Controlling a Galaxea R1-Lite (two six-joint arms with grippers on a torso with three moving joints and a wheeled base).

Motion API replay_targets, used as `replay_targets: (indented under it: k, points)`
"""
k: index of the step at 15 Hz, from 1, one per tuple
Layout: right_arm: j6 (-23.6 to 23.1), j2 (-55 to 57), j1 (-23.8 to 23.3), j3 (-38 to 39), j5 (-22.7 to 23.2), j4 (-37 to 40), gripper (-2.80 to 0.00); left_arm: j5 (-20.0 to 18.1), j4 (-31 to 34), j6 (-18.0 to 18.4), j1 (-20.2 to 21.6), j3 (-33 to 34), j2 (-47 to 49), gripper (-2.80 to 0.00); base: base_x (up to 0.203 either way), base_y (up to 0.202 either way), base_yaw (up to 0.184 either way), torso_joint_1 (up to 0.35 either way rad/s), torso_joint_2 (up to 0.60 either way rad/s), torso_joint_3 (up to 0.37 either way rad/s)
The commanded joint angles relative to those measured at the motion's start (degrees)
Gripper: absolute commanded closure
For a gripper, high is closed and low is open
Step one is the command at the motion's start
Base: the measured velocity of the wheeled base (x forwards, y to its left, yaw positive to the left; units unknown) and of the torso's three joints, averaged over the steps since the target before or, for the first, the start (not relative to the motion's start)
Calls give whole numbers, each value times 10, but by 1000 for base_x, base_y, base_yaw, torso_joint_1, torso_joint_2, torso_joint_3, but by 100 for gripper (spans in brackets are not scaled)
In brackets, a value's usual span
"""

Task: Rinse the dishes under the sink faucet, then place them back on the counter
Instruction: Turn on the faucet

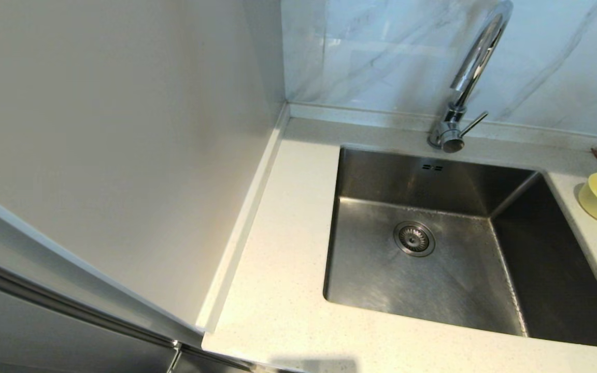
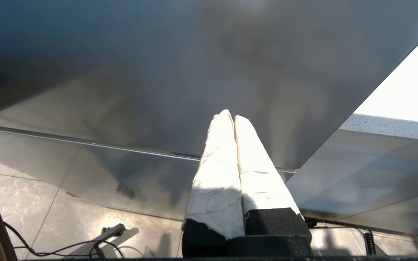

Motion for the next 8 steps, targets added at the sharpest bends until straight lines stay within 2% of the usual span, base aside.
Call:
replay_targets:
  k: [1, 8]
  points:
    - [1, 0, 0, 5, 0, 0, 0, 0, 0, 0, 0, 0, 0, 0, 0, 0, 0, 0, 0, 0]
    - [-14, 0, 0, -2, 6, 2, 0, 0, 0, 0, 0, 0, 0, 0, 0, 0, 0, 0, 0, 0]
